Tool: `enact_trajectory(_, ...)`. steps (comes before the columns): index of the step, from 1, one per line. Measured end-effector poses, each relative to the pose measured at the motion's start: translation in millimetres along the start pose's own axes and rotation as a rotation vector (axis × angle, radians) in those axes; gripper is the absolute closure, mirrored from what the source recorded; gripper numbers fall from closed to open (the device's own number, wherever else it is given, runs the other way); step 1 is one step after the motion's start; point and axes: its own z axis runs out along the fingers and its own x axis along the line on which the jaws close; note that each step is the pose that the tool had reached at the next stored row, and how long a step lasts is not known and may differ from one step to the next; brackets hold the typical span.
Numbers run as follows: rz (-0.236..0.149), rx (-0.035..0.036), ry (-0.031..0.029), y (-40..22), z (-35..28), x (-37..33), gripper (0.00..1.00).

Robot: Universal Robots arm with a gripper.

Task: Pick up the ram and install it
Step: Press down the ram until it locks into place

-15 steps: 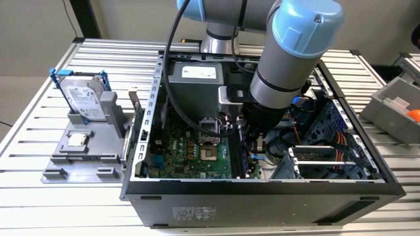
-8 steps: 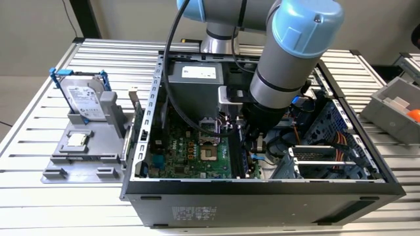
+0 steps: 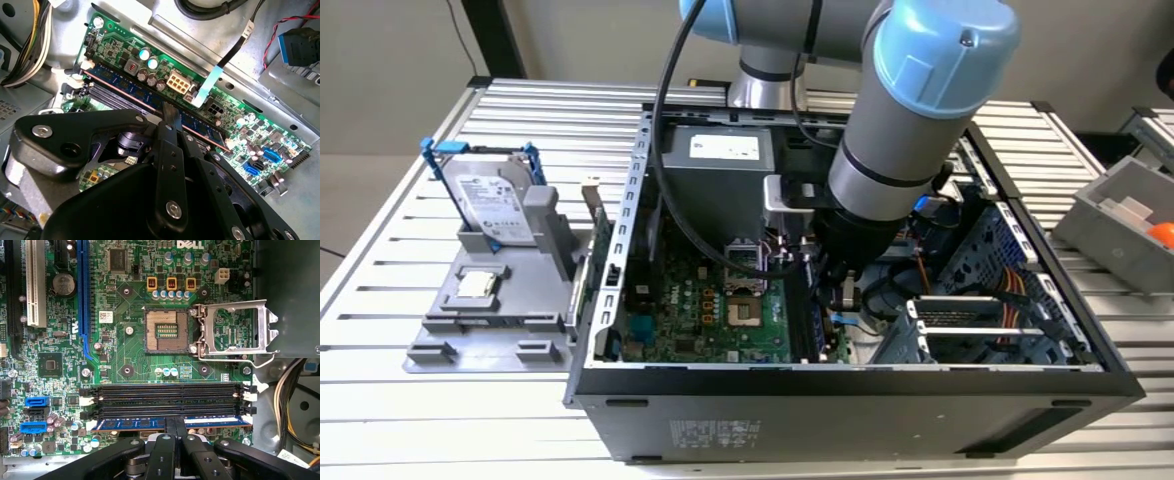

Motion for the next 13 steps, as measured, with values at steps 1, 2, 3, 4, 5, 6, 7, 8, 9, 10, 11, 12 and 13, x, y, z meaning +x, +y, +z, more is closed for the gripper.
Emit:
enact_trajectory(1, 0.0, 0.0001, -0.001, 0.0, -1.2, -0.2, 1.0)
enact_trajectory(2, 0.0, -0.0001, 0.0, 0.1, -3.5, -0.3, 1.0)
enact_trajectory(3, 0.0, -0.0004, 0.0012, 0.3, -6.3, -0.3, 1.0)
enact_trajectory(4, 0.0, -0.0007, 0.0008, 0.4, -8.5, -0.5, 1.0)
enact_trajectory(5, 0.0, -0.001, 0.0012, 0.5, -10.9, -0.6, 1.0)
enact_trajectory(6, 0.0, -0.0012, 0.0014, 0.5, -13.2, -0.8, 1.0)
enact_trajectory(7, 0.0, -0.0012, 0.0013, 0.6, -15.0, -0.9, 1.0)
enact_trajectory(8, 0.0, -0.0012, 0.0013, 0.6, -16.8, -1.1, 1.0)
enact_trajectory(9, 0.0, -0.0013, 0.0013, 0.7, -18.9, -1.2, 1.0)
enact_trajectory(10, 0.0, -0.0013, 0.0013, 0.8, -20.8, -1.3, 1.0)
enact_trajectory(11, 0.0, -0.0013, 0.0014, 0.9, -22.5, -1.5, 1.0)
enact_trajectory(12, 0.0, -0.0013, 0.0014, 0.9, -24.1, -1.5, 1.0)
enact_trajectory(13, 0.0, -0.0012, 0.0013, 1.0, -26.2, -1.7, 1.0)
